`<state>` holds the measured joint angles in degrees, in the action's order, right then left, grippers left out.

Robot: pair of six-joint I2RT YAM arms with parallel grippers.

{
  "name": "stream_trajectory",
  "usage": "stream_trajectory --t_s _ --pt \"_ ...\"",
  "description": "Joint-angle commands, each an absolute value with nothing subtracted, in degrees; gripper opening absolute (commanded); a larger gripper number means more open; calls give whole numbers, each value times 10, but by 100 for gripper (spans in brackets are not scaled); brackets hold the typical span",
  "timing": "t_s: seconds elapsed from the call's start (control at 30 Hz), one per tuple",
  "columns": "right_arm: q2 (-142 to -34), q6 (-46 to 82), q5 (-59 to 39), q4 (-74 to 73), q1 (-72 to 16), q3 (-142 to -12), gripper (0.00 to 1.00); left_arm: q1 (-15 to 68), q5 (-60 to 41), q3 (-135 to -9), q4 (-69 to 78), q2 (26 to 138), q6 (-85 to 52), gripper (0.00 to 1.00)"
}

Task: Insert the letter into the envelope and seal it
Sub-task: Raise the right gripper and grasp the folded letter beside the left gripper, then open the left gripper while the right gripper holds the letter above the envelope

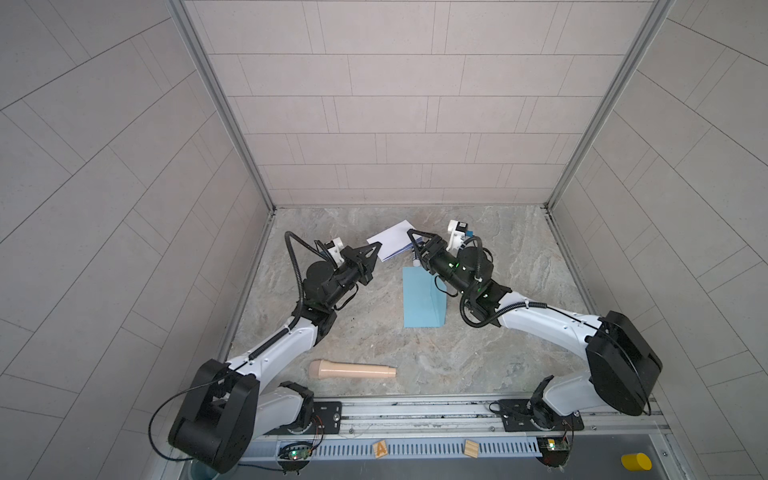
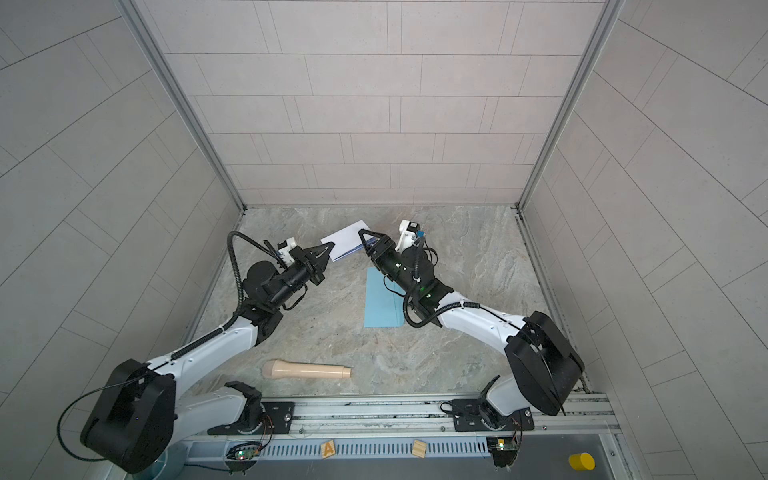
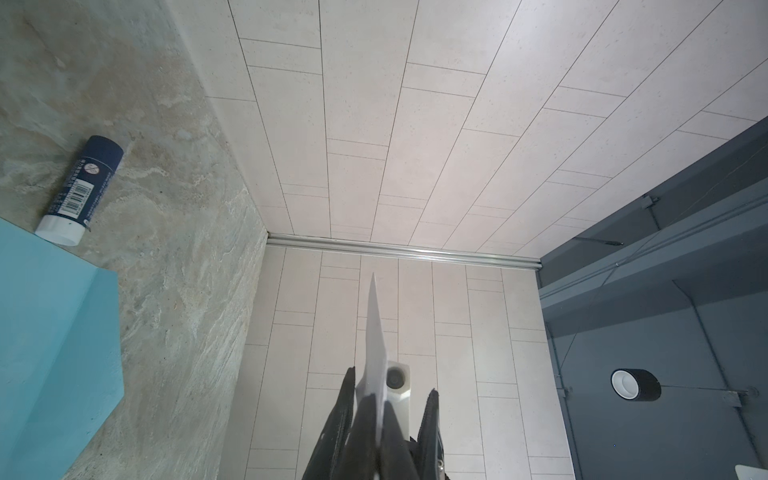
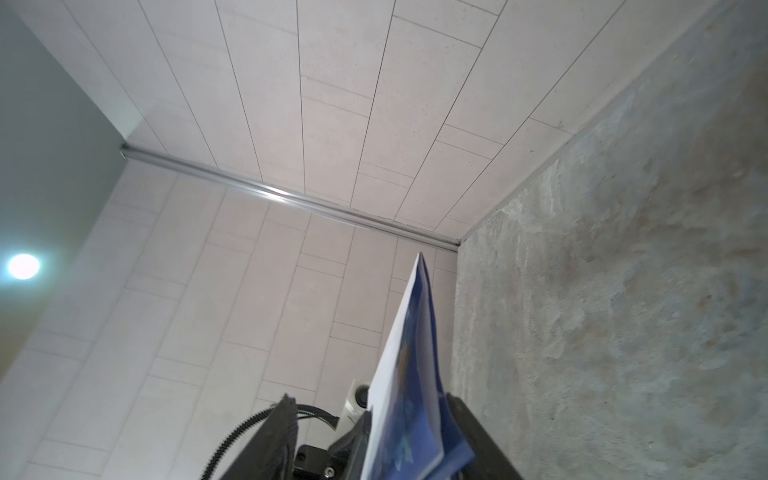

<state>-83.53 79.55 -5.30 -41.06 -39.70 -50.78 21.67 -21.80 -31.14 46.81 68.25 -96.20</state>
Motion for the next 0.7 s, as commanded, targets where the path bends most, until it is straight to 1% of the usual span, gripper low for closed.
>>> stream_trajectory --t_s 0.0,0.1,0.17,0.23,0.27,0.3,0.37,0.5,0.6,0.67 --pt "-833 804 -51 -425 -401 -518 35 221 -219 -302 487 670 -943 0" --pt "-827 790 -42 -409 -400 -517 17 221 -221 -304 478 662 -920 0" --pt "-824 775 -36 -398 -400 -517 8 223 -224 -307 460 653 -895 0" --pt "-822 761 -33 -393 -401 -517 0 225 -227 -310 432 640 -862 0" --pt "-821 755 -33 -392 -399 -517 0 226 -227 -313 415 633 -847 1" --pt "-820 746 -33 -389 -398 -518 0 227 -226 -316 394 624 -826 4" --pt "-818 730 -42 -379 -394 -523 0 228 -227 -323 356 611 -783 14" --pt "-805 679 -82 -350 -370 -533 0 228 -228 -341 267 583 -681 43" --pt "-786 635 -132 -303 -338 -542 0 228 -228 -357 191 568 -609 58" --pt "-770 603 -167 -263 -315 -548 0 229 -222 -368 143 559 -567 66"
